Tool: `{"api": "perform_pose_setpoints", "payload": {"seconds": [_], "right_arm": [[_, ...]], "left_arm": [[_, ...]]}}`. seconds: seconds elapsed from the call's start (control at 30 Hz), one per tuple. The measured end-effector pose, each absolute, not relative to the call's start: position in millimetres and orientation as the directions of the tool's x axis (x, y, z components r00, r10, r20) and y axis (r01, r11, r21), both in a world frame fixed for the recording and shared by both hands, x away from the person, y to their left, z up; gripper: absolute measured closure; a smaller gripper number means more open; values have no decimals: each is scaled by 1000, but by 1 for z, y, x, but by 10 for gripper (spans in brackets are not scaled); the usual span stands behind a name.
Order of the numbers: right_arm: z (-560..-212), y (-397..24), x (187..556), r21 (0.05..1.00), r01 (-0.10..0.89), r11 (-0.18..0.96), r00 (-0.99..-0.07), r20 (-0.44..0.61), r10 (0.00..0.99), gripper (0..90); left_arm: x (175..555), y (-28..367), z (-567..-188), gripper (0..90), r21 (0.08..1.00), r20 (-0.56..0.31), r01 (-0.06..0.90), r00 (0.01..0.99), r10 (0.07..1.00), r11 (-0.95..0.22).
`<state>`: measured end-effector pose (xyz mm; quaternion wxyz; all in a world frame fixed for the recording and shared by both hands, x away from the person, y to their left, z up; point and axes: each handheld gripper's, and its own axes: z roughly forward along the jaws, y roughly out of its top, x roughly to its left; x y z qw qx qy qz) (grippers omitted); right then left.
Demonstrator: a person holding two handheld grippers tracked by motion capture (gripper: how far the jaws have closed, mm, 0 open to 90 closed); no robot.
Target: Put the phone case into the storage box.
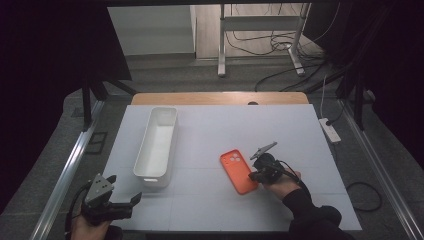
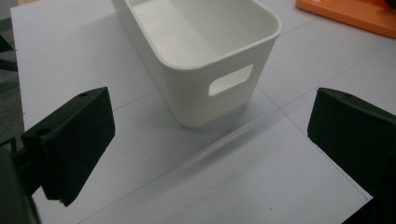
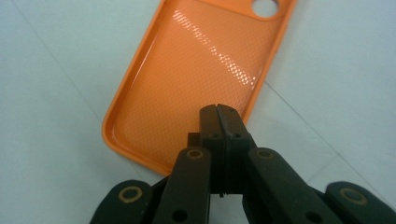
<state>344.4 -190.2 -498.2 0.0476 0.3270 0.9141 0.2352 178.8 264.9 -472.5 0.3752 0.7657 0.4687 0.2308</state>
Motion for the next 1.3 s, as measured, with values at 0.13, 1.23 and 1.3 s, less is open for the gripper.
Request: {"api": "perform_pose_setpoints", "payload": {"seconds": [0.13, 1.23, 1.3], "right_arm": [[-498, -196, 348, 462, 581, 670, -772, 53, 633, 894], [-497, -199, 362, 503, 658, 560, -657, 21, 753, 0], [-497, -198, 362, 499, 658, 564, -658, 16, 753, 0]], "left_arm": [[179, 265, -472, 17, 790, 3, 545, 455, 891, -281], [179, 264, -473, 18, 789, 7, 544, 457, 889, -286], [179, 264, -473, 18, 789, 6, 544, 457, 889, -286]]}}
